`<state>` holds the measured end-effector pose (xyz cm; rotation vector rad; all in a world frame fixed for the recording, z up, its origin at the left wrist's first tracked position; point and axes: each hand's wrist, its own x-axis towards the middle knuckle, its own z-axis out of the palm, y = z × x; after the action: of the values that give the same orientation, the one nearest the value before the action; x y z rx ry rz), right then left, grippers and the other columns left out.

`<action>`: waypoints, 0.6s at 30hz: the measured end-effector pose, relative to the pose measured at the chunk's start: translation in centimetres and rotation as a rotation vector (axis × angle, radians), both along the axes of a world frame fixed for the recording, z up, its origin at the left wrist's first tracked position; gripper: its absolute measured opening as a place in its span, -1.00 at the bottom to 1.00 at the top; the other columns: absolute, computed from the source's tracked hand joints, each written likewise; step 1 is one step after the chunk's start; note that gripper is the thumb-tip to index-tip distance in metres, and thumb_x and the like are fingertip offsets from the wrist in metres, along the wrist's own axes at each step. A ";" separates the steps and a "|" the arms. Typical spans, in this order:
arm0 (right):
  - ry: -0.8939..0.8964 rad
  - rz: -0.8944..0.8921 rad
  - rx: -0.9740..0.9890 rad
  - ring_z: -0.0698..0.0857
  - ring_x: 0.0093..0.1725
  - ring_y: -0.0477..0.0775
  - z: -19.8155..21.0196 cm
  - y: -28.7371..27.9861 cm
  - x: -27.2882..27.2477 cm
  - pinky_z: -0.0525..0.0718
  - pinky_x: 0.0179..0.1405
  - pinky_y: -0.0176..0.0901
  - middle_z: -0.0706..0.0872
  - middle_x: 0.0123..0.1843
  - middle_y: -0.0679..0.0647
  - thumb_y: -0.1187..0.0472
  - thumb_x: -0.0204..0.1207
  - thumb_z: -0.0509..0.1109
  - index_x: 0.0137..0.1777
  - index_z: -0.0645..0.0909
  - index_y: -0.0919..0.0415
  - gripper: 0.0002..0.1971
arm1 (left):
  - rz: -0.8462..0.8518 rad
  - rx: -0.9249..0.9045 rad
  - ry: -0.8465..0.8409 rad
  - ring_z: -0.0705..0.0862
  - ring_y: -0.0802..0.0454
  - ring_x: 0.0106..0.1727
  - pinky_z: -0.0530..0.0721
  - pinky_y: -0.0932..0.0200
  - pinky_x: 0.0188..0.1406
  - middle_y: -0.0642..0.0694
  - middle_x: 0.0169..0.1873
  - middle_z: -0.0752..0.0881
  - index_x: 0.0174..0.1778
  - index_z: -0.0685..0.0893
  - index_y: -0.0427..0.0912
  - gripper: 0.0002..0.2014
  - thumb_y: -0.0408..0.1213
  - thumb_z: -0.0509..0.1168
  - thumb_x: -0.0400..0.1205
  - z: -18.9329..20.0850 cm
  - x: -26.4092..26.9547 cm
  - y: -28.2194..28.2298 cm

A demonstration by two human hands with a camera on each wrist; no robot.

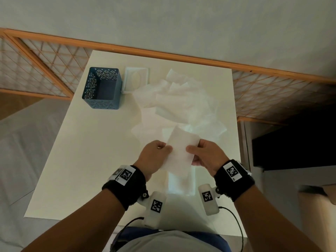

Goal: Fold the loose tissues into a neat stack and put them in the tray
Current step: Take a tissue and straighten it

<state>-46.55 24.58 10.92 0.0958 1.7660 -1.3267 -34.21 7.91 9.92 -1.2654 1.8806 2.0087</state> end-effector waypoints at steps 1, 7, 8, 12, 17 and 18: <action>0.016 0.002 0.058 0.81 -0.10 0.24 -0.8 0.3 0.4 0.86 0.00 0.17 0.85 0.04 0.37 0.32 0.59 0.54 0.13 0.75 0.32 -0.84 | -0.006 0.007 -0.028 0.77 -0.09 -0.17 0.75 -0.03 -0.11 -0.16 -0.10 0.84 -0.09 0.72 -0.12 -0.87 -0.17 0.47 0.69 -0.8 0.3 0.5; 0.219 0.149 0.332 0.85 -0.20 0.29 -4.0 1.6 1.5 0.89 -0.07 0.22 0.87 -0.13 0.28 0.21 0.56 0.54 -0.09 0.76 0.27 -0.89 | -0.149 -0.022 -0.153 0.66 0.04 -0.44 0.63 0.13 -0.31 -0.08 -0.38 0.73 -0.22 0.73 -0.19 -0.84 -0.26 0.54 0.62 -4.2 2.3 2.0; 0.219 0.155 0.346 0.85 -0.20 0.29 -4.3 1.6 1.6 0.89 -0.05 0.26 0.87 -0.15 0.26 0.21 0.56 0.53 -0.09 0.77 0.26 -0.89 | -0.183 -0.059 -0.175 0.66 0.06 -0.45 0.62 0.17 -0.34 -0.05 -0.40 0.75 -0.26 0.73 -0.18 -0.83 -0.25 0.55 0.61 -4.6 2.5 2.1; 0.256 0.197 0.420 0.70 -0.35 0.15 -5.4 1.6 2.0 0.83 -0.10 0.24 0.79 -0.31 0.26 0.16 0.57 0.53 -0.07 0.76 0.41 -0.75 | -0.270 -0.166 -0.222 0.75 0.07 -0.34 0.73 0.09 -0.20 0.04 -0.39 0.84 -0.28 0.78 -0.12 -0.82 -0.17 0.54 0.60 -5.7 2.8 2.1; 0.282 0.206 0.460 0.69 -0.33 0.14 -6.4 1.9 2.2 0.77 -0.16 0.00 0.72 -0.35 0.16 0.10 0.55 0.53 -0.09 0.73 0.40 -0.70 | -0.281 -0.217 -0.233 0.76 0.05 -0.31 0.72 0.08 -0.17 0.06 -0.38 0.83 -0.27 0.78 -0.08 -0.82 -0.15 0.51 0.63 -6.4 2.7 2.0; 0.281 0.212 0.469 0.68 -0.31 0.15 -6.6 2.0 2.1 0.78 -0.12 0.04 0.69 -0.35 0.13 0.10 0.55 0.54 -0.12 0.71 0.39 -0.71 | -0.288 -0.221 -0.244 0.76 0.05 -0.31 0.71 0.10 -0.18 0.07 -0.39 0.82 -0.29 0.77 -0.08 -0.81 -0.14 0.49 0.64 -6.5 2.6 2.1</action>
<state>-44.42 26.55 4.29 -0.0205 2.2331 -0.7840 -31.61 10.00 3.42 -1.1447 2.0653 1.4702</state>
